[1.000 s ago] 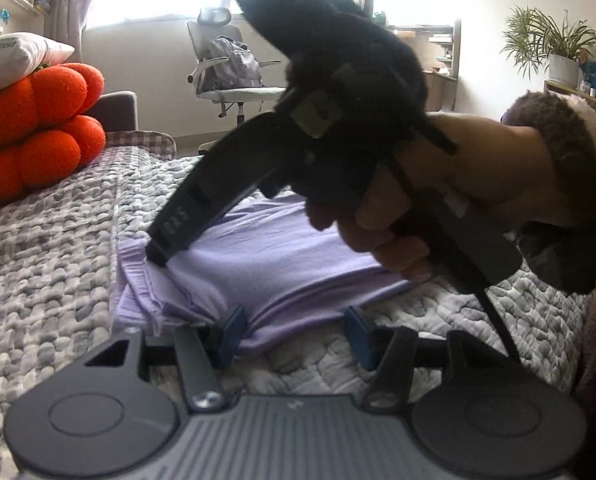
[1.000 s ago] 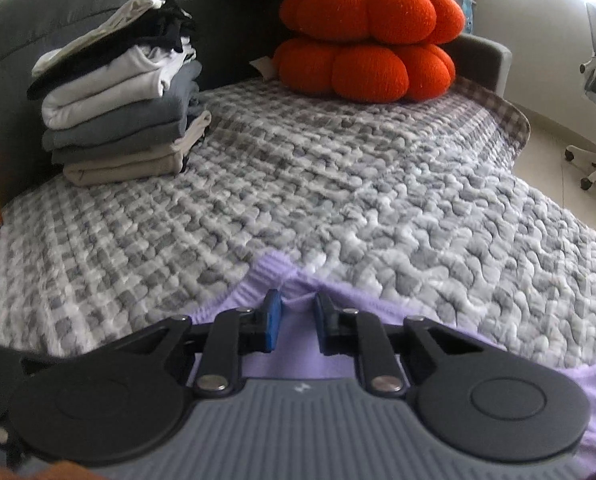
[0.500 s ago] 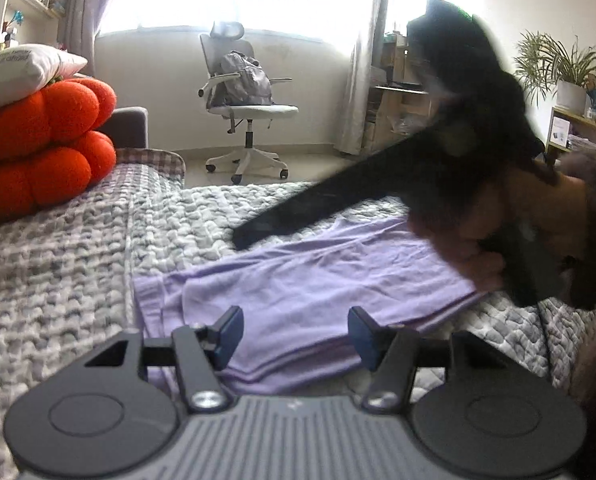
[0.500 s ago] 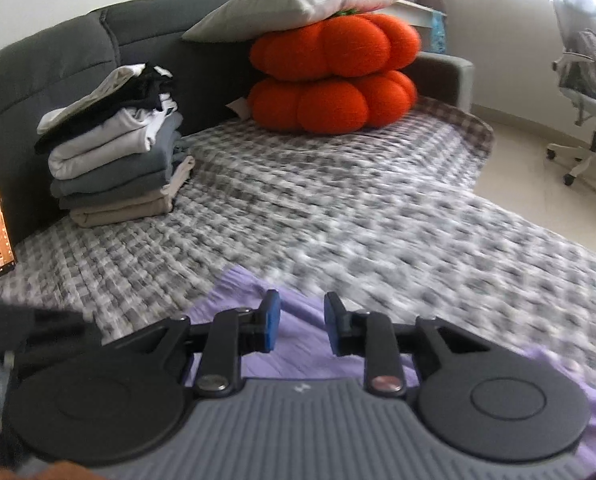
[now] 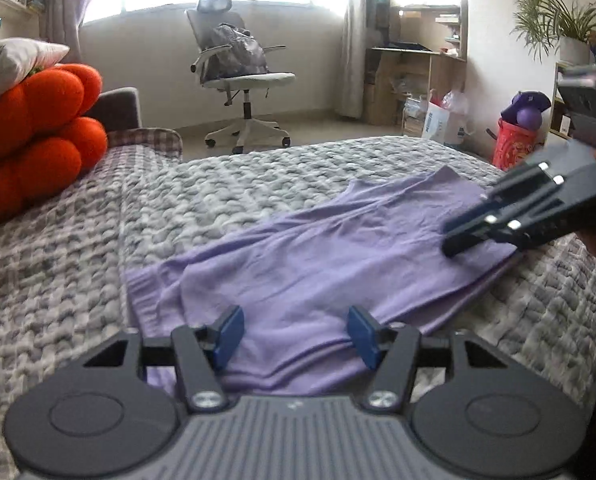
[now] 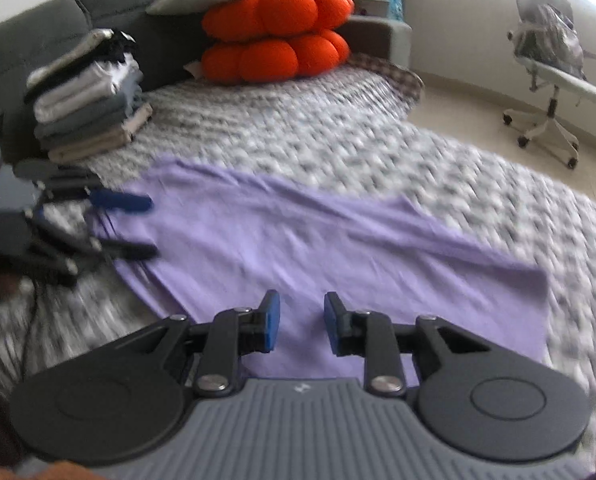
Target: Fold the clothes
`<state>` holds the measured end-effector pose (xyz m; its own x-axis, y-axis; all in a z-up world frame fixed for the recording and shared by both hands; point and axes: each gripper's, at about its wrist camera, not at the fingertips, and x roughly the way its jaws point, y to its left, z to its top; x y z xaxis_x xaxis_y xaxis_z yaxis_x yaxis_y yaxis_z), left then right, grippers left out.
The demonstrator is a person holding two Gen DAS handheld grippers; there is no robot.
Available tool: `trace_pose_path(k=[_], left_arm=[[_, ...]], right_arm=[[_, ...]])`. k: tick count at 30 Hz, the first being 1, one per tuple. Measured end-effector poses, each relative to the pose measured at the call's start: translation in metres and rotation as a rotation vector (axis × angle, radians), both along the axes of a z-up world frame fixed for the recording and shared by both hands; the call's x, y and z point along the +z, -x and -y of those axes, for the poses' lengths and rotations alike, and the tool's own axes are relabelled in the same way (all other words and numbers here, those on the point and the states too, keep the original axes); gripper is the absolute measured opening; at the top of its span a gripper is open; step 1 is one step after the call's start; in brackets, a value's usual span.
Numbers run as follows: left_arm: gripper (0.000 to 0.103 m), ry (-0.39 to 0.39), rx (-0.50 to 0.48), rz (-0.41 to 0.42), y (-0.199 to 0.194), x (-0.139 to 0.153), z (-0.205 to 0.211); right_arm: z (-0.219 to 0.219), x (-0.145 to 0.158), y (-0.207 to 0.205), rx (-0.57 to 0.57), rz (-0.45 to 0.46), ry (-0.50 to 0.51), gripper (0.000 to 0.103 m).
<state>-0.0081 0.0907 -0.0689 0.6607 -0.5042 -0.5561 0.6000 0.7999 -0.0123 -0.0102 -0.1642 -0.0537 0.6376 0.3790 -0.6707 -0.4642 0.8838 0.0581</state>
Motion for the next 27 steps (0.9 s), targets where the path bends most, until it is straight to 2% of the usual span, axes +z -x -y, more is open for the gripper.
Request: trace_pose_path(k=[3,10,16,20,27], left_arm=[[0.063,0.037,0.018,-0.021,0.002,-0.003,-0.012],[0.063,0.016,0.018,0.005,0.014,-0.003,-0.016],[0.063,0.046,0.040,0.015,0.020,0.014,-0.023],[0.063,0.087,0.037,0.026,0.016,0.026,-0.021],[0.060,0.057,0.053,-0.009,-0.014,0.020,0.005]], right_arm=[[0.019,-0.005,0.011,-0.011,0.011,-0.016,0.029],[0.052,-0.005,0.029,-0.046,0.013,-0.026,0.029],[0.062,0.005,0.035,-0.091,0.019,-0.063,0.032],[0.061,0.012,0.027,-0.132,0.054,-0.078,0.032],[0.051,0.010,-0.006,-0.207,0.073,-0.069,0.032]])
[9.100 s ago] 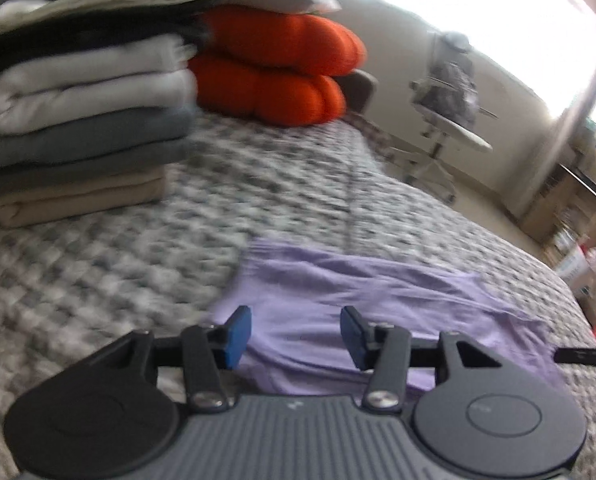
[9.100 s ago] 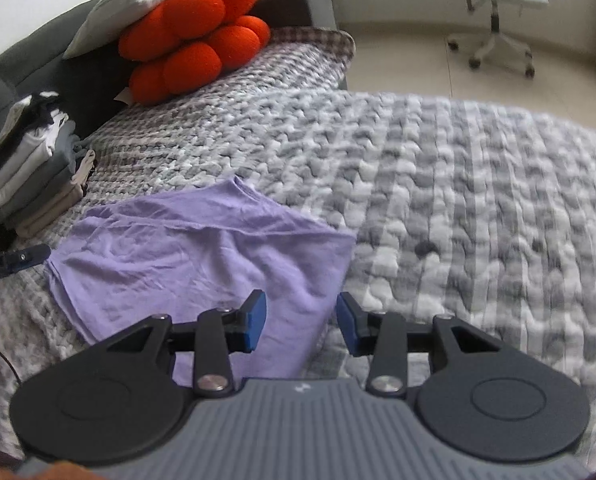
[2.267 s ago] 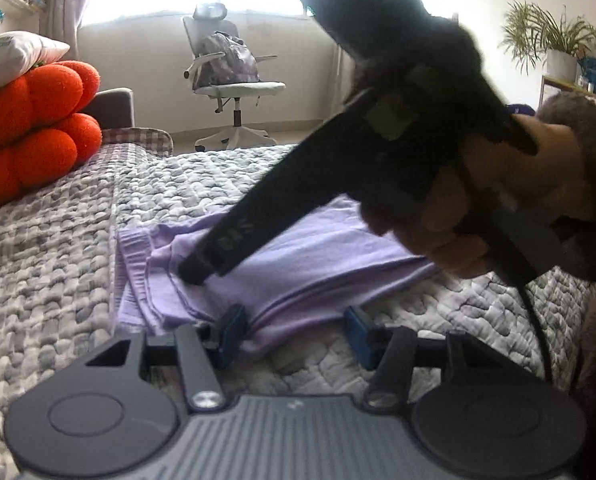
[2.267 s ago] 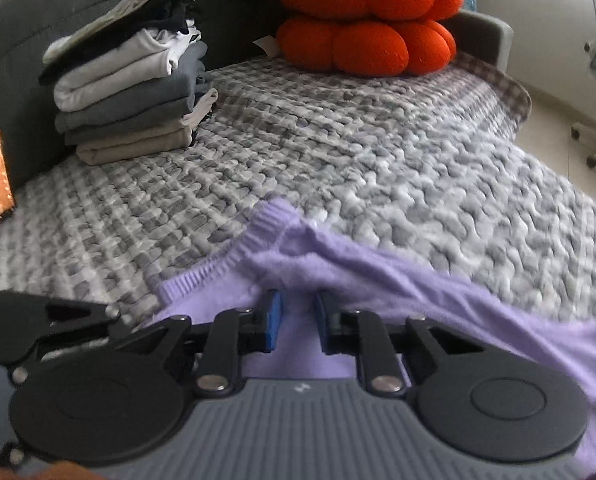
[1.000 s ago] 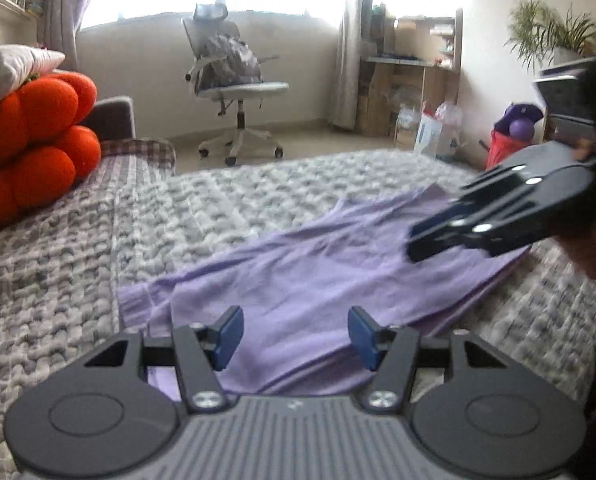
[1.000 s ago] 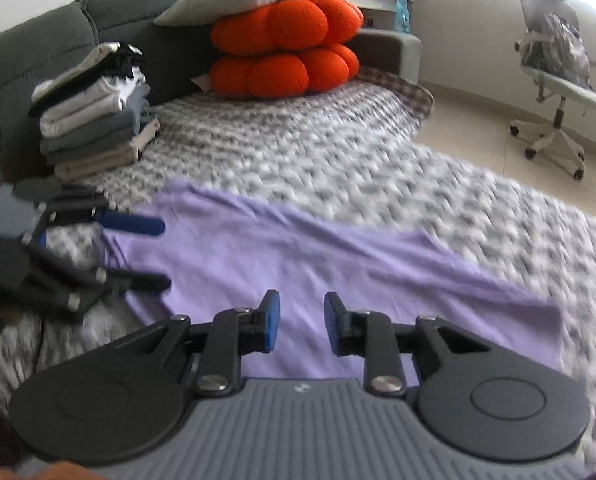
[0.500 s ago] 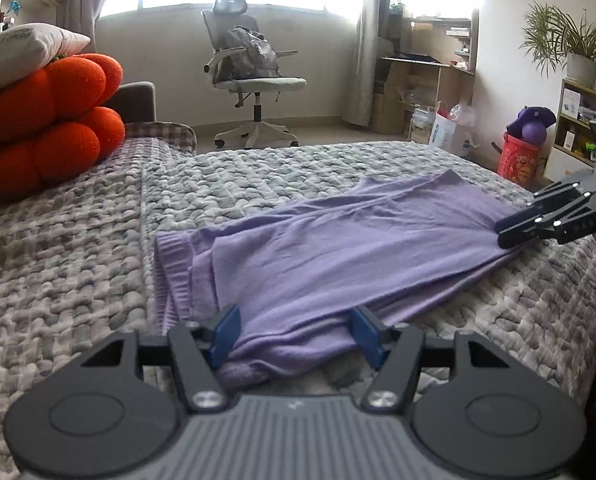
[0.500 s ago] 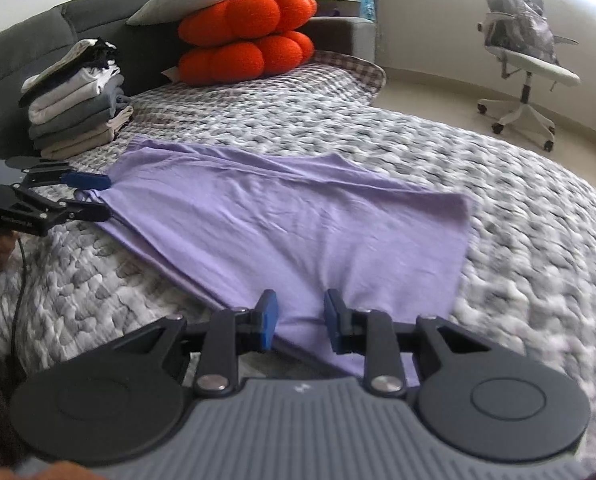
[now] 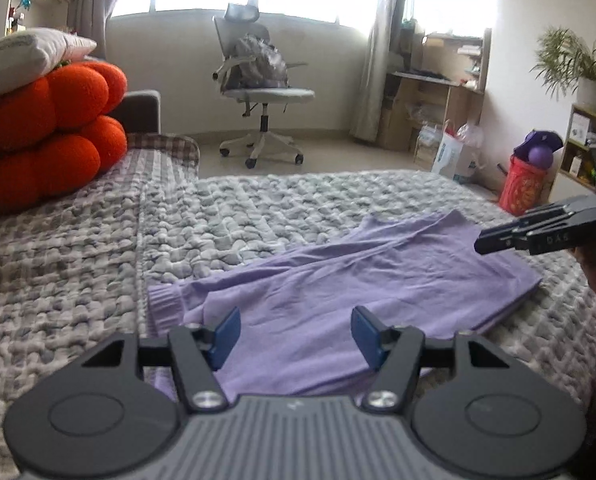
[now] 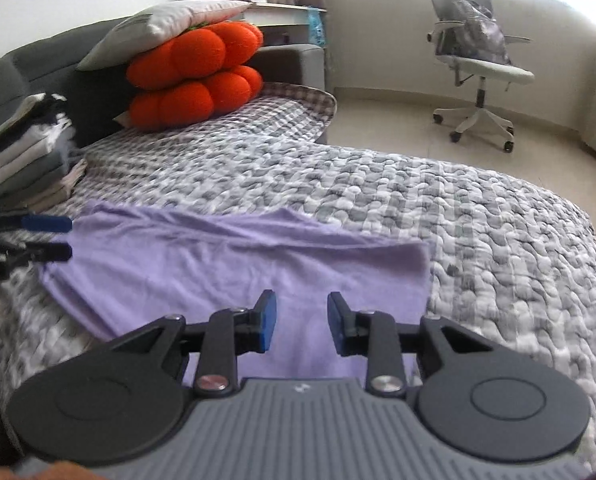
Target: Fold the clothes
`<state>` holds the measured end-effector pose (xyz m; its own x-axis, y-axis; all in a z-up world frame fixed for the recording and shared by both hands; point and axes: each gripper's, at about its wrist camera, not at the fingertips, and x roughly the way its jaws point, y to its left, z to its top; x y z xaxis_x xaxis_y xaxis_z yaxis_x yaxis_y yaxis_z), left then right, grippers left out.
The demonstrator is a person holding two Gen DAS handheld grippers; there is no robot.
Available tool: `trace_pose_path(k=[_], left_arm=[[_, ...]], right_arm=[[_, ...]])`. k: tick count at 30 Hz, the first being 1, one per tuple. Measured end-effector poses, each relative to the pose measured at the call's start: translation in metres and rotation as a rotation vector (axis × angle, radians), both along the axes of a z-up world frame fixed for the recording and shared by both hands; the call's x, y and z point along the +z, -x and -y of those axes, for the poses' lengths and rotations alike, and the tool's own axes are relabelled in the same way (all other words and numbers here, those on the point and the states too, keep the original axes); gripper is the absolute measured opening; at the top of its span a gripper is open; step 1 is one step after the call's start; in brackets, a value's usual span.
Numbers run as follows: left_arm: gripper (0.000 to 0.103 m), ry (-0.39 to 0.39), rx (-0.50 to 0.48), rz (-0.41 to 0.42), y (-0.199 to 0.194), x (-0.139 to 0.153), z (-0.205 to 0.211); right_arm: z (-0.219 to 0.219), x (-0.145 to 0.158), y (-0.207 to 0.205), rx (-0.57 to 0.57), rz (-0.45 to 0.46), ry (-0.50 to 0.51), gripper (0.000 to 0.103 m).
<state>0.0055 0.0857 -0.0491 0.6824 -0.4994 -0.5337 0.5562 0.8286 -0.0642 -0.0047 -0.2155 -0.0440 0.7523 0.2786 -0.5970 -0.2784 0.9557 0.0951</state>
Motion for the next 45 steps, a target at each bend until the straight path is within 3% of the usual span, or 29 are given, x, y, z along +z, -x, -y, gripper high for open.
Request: trace_pose_path(k=[9,21,22,23,24,25,29,32,43,44,45], left_arm=[[0.060,-0.038,-0.008,0.011,-0.024,-0.001,0.027],[0.060,-0.070,0.037,-0.007,-0.037,-0.018,0.024],[0.060,-0.066,0.038,-0.006,-0.037,-0.019,0.024],[0.060,-0.061,0.040,-0.006,-0.037,-0.020,0.023],[0.061,-0.056,0.041,-0.006,-0.036,-0.021,0.023],[0.061,-0.051,0.043,-0.006,-0.036,-0.021,0.022],[0.061,-0.037,0.049,-0.002,-0.035,-0.023,0.021],[0.062,-0.030,0.054,0.001,-0.033,-0.025,0.021],[0.062,-0.023,0.054,0.020,-0.030,-0.013,0.022],[0.062,-0.018,0.056,0.024,-0.030,-0.012,0.021],[0.062,-0.013,0.059,0.027,-0.030,-0.011,0.019]], right_arm=[[-0.026,0.002,-0.045,0.036,-0.001,0.004,0.034],[-0.033,-0.020,-0.104,0.038,-0.030,0.011,0.041],[-0.033,-0.022,-0.106,0.039,-0.025,0.010,0.039],[-0.035,-0.022,-0.105,0.048,-0.018,0.010,0.029],[-0.037,-0.022,-0.104,0.058,-0.010,0.010,0.012],[-0.039,-0.022,-0.103,0.068,-0.002,0.010,0.006],[-0.039,-0.017,-0.094,0.021,0.078,0.032,0.004],[-0.037,-0.022,-0.100,0.002,0.054,0.030,0.004],[-0.040,-0.014,-0.099,0.009,0.036,0.020,0.018],[-0.039,-0.011,-0.097,0.006,0.043,0.019,0.025],[-0.039,-0.009,-0.094,0.003,0.054,0.016,0.038]])
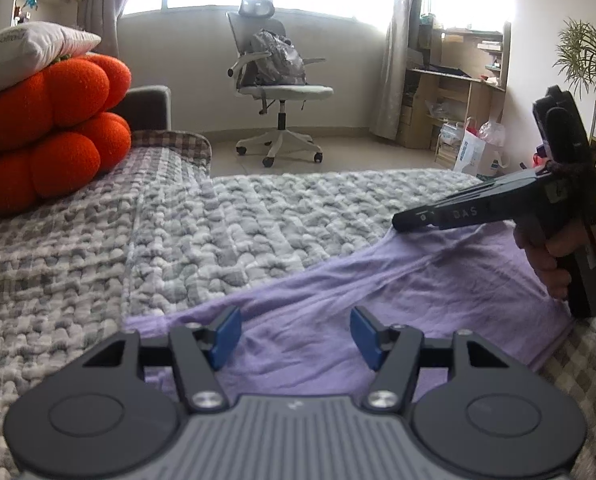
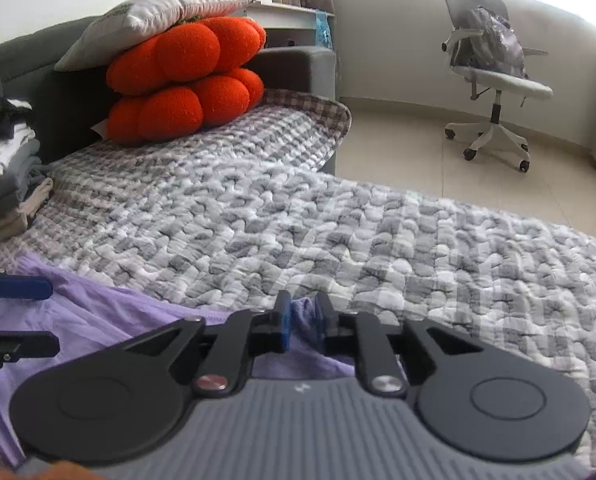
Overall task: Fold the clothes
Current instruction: 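Lift the left tool away while the right tool hovers over the shirt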
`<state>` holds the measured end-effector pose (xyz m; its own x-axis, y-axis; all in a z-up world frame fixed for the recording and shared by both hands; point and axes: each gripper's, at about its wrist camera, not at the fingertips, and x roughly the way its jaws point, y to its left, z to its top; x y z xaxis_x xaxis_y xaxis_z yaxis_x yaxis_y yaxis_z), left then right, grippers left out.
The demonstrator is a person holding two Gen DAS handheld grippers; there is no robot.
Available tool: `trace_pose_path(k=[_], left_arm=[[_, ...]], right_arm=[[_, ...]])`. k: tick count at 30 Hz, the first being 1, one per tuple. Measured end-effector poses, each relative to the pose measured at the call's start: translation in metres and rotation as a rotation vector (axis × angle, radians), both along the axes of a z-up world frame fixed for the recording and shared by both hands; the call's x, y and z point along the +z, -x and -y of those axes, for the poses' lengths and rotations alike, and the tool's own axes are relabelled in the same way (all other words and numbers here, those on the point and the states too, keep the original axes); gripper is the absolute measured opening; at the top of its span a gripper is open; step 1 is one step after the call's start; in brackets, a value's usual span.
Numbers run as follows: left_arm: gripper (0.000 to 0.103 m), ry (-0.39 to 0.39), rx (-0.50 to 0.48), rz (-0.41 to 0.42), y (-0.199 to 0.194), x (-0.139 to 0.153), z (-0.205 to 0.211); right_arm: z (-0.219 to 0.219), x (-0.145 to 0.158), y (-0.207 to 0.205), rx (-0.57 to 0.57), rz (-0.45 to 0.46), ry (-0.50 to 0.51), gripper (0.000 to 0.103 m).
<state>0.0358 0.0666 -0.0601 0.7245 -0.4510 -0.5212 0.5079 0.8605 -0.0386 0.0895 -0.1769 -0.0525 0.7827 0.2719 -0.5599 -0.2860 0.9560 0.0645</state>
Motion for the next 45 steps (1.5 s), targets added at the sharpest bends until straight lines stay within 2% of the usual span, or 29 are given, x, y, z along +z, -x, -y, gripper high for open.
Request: trace_pose_path(k=[4,8,13,18,23,40,45], left_arm=[[0.062,-0.012,0.016,-0.005,-0.004,-0.003,-0.006],[0.062,-0.001,0.019,-0.025,-0.006,-0.009,-0.013],[0.062,-0.012,0.053,-0.019,-0.004,0.002,-0.014],[0.063,-0.002,0.079,-0.020,0.004,0.017,-0.014],[0.065,0.000,0.079,-0.017,0.015,0.035,-0.005],[0.072,-0.023,-0.001,-0.047,0.054,0.059,0.069],[0.083,-0.033,-0.038,-0.044,0.065,0.061,0.091]], right_arm=[[0.003,0.007,0.010,0.015,0.023,0.003,0.041],[0.019,0.002,0.007,-0.042,0.001,0.032,0.041],[0.047,0.005,0.011,-0.114,-0.012,0.002,0.041],[0.059,0.015,0.024,-0.137,-0.016,-0.012,0.041],[0.070,0.020,0.041,-0.151,-0.061,-0.059,0.041],[0.113,0.020,0.100,-0.199,-0.217,-0.218,0.042],[0.122,0.017,0.109,-0.188,-0.259,-0.298,0.043]])
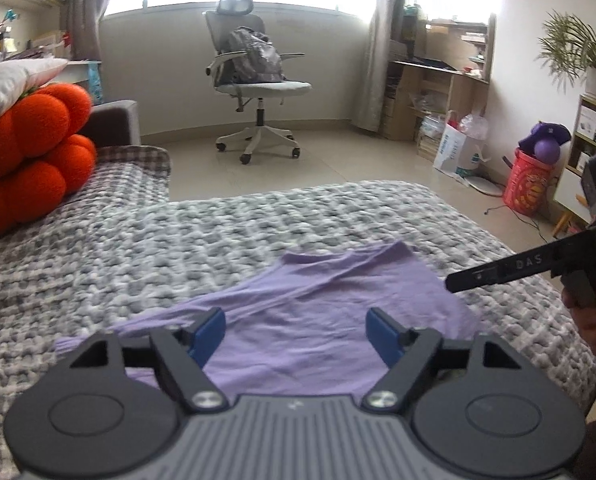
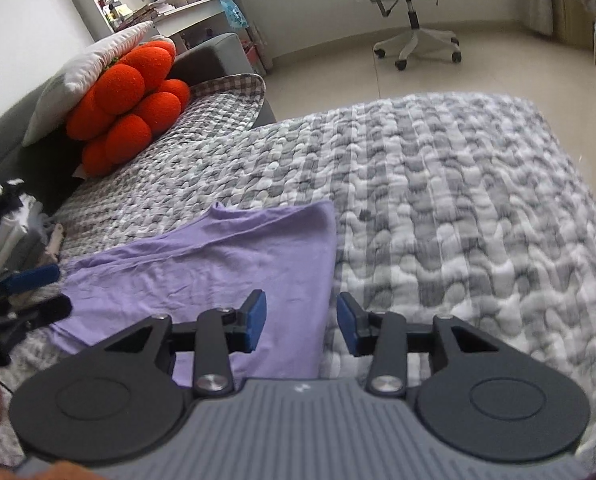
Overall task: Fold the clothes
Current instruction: 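Lift the left tool away while the right tool hovers over the shirt, then roll the right gripper and pinch the end of the lavender shirt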
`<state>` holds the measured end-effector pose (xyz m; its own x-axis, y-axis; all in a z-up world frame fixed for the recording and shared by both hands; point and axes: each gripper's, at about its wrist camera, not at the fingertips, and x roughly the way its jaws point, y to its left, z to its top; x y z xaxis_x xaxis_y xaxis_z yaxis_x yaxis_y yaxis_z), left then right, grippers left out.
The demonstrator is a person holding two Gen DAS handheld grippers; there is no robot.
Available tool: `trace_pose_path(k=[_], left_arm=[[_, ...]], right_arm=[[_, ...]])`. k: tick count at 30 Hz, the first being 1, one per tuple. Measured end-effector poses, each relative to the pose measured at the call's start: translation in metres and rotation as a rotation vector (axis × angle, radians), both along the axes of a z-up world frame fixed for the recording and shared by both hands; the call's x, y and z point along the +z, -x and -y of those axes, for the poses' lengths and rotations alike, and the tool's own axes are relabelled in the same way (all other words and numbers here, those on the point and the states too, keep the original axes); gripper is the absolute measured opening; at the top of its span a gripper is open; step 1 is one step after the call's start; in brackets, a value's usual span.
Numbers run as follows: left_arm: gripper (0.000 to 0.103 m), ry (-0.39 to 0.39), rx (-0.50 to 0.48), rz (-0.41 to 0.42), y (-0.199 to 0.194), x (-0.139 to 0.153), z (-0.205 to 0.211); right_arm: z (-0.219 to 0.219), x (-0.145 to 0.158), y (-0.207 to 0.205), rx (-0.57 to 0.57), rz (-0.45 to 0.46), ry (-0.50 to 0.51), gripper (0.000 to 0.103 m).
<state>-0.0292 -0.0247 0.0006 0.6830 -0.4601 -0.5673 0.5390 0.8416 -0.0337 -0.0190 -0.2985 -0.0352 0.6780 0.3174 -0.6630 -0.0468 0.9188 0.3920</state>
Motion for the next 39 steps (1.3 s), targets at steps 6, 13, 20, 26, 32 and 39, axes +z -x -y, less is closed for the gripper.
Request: trace_pose_path(k=[6,13,20,26,32,39], left_arm=[[0.087,0.014,-0.045,0.012,0.011,-0.008,0.026],[0.103,0.183,-0.061,0.133,0.034,-0.005,0.032],[0.103,0.311,-0.095,0.105,0.039,0.003,0.026],[0.103,0.386,-0.049,0.131,0.041,0.007,0.017],[0.103,0.390,-0.005,0.206,0.048,0.013,0.015],[0.103,0.352,0.032,0.203,0.047,0.021,0.027]], right_arm=[[0.009,-0.006,0.008,0.004,-0.047,-0.075,0.044],[0.012,-0.012,0.018,0.010,-0.067,-0.104,0.044],[0.011,-0.011,0.020,0.023,-0.063,-0.092,0.046],[0.011,-0.009,0.022,0.026,-0.064,-0.090,0.047],[0.011,-0.009,0.021,0.026,-0.066,-0.088,0.047],[0.011,-0.007,0.021,0.034,-0.066,-0.095,0.048]])
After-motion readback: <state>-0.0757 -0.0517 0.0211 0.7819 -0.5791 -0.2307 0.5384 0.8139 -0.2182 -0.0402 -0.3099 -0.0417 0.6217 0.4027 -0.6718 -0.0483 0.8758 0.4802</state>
